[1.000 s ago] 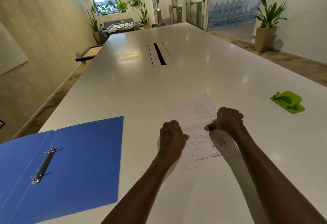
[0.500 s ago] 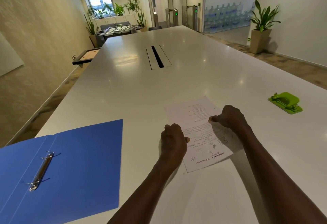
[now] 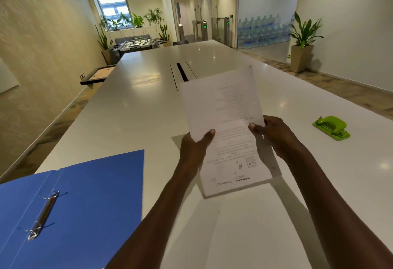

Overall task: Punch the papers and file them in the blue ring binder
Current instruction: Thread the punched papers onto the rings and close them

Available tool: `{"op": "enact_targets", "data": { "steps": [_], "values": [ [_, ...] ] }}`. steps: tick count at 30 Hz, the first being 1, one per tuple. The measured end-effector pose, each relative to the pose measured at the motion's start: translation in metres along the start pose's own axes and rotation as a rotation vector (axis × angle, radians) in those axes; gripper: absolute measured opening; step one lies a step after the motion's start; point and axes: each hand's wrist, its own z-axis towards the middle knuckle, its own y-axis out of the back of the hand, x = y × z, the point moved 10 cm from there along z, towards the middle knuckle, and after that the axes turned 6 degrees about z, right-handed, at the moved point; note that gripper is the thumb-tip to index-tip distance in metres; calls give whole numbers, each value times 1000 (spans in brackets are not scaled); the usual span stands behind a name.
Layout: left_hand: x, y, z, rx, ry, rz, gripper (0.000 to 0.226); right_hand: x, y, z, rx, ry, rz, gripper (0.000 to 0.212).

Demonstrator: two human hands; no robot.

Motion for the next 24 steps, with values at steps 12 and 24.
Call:
{"op": "enact_targets", "data": {
  "steps": [12, 24],
  "values": [
    [-52, 14, -6, -165, -359, 44, 24, 46, -8, -30, -74, 324, 137, 27],
    [0, -5, 2, -87, -270, 95, 31, -8, -13, -29, -89, 206, 45, 27]
  ]
}}
